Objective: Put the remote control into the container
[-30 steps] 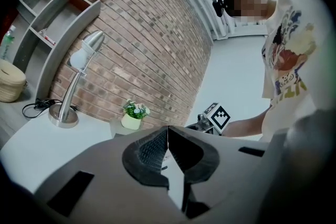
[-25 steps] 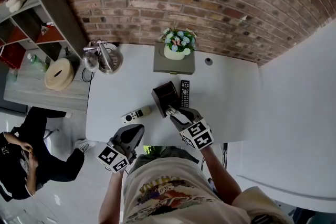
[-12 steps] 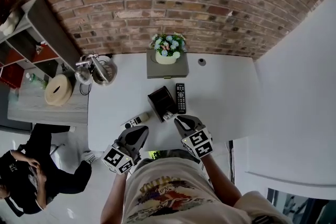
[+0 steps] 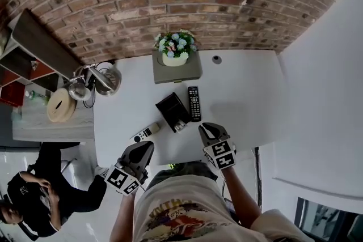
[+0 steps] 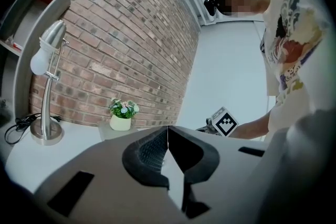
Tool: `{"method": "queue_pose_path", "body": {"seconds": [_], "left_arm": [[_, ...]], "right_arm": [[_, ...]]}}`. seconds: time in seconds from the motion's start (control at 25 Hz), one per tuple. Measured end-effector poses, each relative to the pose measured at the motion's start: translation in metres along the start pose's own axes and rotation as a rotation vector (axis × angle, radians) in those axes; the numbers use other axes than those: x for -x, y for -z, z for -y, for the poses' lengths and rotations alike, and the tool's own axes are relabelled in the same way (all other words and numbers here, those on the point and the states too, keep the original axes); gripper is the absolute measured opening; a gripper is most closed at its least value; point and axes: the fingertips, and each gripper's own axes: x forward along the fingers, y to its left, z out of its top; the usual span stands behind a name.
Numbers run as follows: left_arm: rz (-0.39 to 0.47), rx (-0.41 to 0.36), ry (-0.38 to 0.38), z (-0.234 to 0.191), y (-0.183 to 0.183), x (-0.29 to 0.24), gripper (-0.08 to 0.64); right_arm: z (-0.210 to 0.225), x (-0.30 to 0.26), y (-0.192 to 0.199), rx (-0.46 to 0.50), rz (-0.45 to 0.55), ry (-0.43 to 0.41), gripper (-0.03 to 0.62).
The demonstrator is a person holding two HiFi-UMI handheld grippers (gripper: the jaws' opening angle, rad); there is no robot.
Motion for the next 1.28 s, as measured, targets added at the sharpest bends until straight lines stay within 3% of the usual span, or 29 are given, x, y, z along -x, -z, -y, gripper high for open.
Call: {"method": "queue_pose_path", "body": {"seconds": [0.2, 0.6, 1.28], "left_arm": [[-0.012, 0.007, -0.076, -0.014, 0.004, 0.015, 0.006], [-0.038, 0.072, -0.151, -0.014, 0.027, 0.021, 0.006], [-0.067, 0.145, -0.205, -0.021, 0.048, 0.034, 0.006]], "right_arm": [[0.02, -0.017, 0.021, -0.027, -0.044, 0.019, 0.048], [0.043, -0.065, 0.042, -0.059, -0.109, -0.004, 0.048], [0.027, -0.118, 0.051, -0.034, -0.171, -0.054, 0.054]]}}
